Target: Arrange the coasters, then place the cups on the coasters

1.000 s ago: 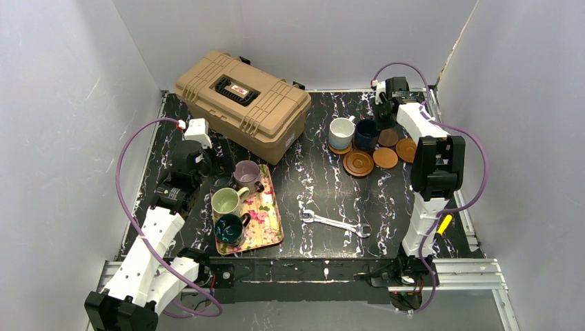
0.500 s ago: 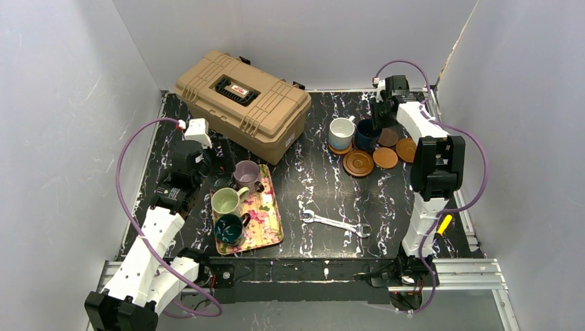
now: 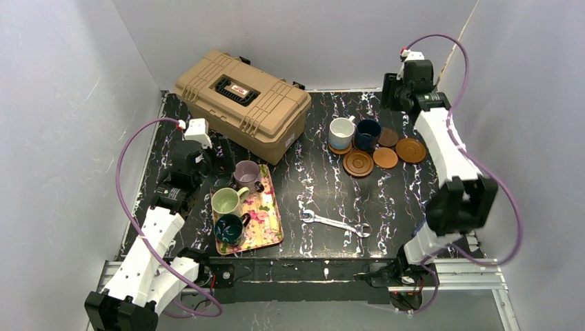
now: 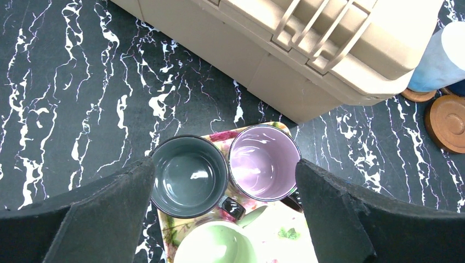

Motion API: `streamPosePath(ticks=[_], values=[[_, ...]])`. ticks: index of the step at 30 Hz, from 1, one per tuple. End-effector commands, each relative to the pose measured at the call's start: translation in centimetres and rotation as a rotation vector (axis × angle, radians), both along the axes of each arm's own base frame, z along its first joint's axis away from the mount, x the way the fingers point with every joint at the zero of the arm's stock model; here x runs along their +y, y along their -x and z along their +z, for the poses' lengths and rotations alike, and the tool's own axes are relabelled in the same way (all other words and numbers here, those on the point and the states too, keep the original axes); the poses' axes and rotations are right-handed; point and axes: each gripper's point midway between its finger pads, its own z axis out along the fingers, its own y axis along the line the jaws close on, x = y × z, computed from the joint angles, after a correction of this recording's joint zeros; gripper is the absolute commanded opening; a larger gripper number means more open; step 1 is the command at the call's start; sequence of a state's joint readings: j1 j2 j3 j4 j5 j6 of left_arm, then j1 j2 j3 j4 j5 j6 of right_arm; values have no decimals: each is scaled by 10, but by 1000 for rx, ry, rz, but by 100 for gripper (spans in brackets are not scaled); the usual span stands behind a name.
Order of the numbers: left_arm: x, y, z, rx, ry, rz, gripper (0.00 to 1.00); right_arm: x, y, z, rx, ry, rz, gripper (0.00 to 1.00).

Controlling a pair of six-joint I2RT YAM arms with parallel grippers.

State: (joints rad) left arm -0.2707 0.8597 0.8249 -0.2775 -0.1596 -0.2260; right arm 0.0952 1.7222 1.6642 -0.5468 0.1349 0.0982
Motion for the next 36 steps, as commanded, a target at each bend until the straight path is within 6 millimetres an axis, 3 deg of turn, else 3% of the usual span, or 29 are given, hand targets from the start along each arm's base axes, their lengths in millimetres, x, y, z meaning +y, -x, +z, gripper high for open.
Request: streamPosePath(ticks=[1,5,9,12,17,22,26,30,36], values=[[-6,-1,5,-9,21,-19,98,82,52,46,-137,-161,97,65],[-4,-2,4,0,12,-6,98,160,114,44,-178,-339,176,66],[1,-1,6,-15,20,24,98,242,177,16,-130,-563,262,66],[1,0,7,-22,25,30,98,302,220,-4,-65,-557,358,66],[9,2,11,-34,8,60,98,373,278,-29,19,-493,467,68],[12,6,17,-59,8,70,98,418,325,-45,79,-480,554,70],[13,7,19,-64,10,74,98,440,351,-62,121,-439,595,71],[15,9,23,-77,10,78,98,450,360,-76,135,-384,603,71],[16,11,26,-90,9,81,98,446,357,-104,135,-276,564,67]])
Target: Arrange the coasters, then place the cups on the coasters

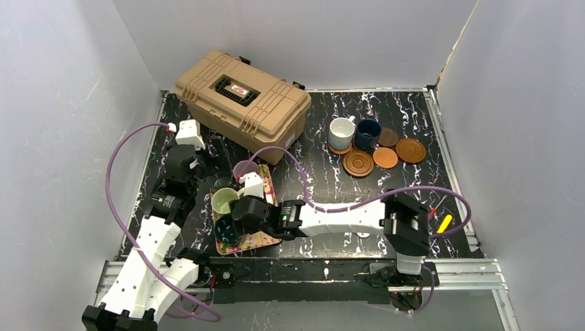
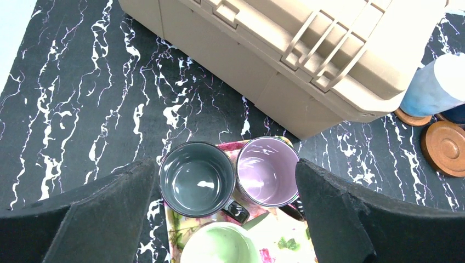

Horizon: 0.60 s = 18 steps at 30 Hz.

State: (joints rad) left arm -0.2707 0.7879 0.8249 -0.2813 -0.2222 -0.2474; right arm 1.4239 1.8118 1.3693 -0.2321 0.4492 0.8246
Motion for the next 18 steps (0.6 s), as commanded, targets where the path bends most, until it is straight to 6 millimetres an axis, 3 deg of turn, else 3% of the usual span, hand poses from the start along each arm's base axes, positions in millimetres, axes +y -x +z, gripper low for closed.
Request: streamPosePath(ticks=[1,5,10,16,18], values=[[4,4,6,-19,-5,16,98,0,-10,-7,-32,51,-63,66],[4,5,8,-24,-4,13,98,3,-4,-24,-18,103,-41,64],[4,5,9,-27,-7,14,98,2,0,-29,-3,127,-28,57],[5,5,9,-28,-9,17,98,-7,5,-26,9,135,-24,17],[5,5,9,-27,-12,17,98,-11,5,-20,2,139,-30,8]])
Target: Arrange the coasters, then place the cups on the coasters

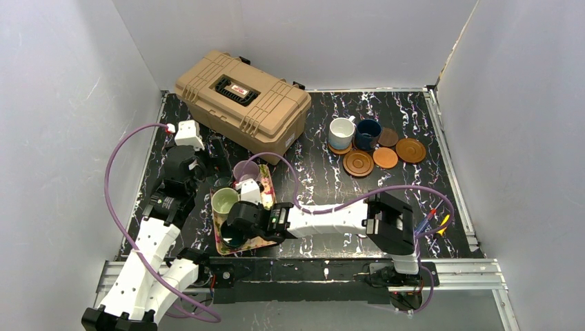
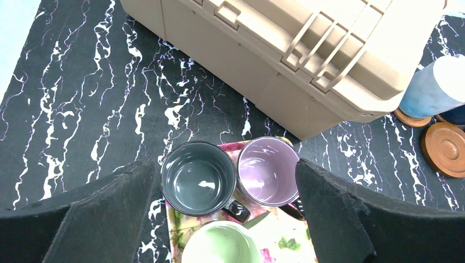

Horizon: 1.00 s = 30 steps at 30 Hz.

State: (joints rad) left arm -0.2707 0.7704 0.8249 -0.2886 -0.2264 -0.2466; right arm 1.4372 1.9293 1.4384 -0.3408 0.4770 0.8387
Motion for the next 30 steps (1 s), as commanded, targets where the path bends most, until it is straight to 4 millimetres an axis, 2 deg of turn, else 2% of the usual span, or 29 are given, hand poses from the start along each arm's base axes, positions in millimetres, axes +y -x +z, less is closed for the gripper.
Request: streamPosePath(ticks=[1,2,4,7,11,15,18,23,30], values=[[4,3,6,-18,-12,16,98,-11,1,29,-17,-12,-19,4],[4,3,6,-17,-14,17,98,-14,0,33,-24,-8,-22,1],[5,3,6,-18,-14,20,98,-25,-4,43,-51,5,-35,1],[5,3,7,-21,-15,21,98,-47,-14,70,-131,39,-32,1],[5,3,8,-24,-13,20,98,-94,-40,109,-228,151,-25,1],[5,4,9,-23,-14,17,98,-154,-77,123,-217,264,-11,1],[6,4,8,-21,-18,20,98,-181,-104,136,-232,276,77,1],[6,3,6,-14,-23,22,98,-245,-171,158,-272,344,102,1],[6,0,-2,8,-37,25,98,-343,-270,211,-445,363,-21,1]])
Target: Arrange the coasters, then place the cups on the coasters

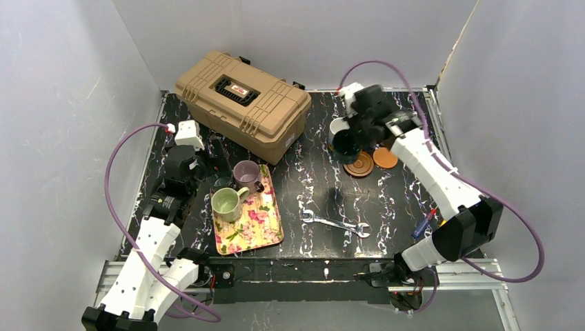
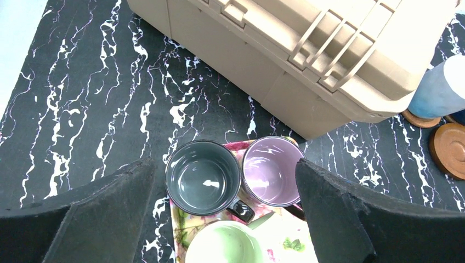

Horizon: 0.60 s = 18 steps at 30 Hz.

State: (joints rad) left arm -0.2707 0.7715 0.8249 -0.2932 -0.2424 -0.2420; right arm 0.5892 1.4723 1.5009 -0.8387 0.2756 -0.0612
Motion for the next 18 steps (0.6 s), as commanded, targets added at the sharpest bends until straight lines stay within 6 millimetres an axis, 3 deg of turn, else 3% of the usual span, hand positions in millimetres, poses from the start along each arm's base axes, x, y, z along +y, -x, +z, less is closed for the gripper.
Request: streamPosePath(ticks=[1,3,5,12,15,18], values=[[4,0,-1,4,-26,14,98,-55,-69,74,-250,-43,54,1],[4,-1,-2,6,-30,15,98,-85,-93,75,-266,-40,15,1],[4,-1,-2,7,-31,14,98,-107,-113,65,-242,-34,11,1],[1,-4,-7,27,-40,5,98,-184,-160,37,-163,-31,-96,1],[-1,-5,-10,38,-42,-3,98,-206,-174,21,-139,-28,-126,1],[-3,-7,-12,47,-46,-10,98,-215,-185,3,-119,-23,-130,1]])
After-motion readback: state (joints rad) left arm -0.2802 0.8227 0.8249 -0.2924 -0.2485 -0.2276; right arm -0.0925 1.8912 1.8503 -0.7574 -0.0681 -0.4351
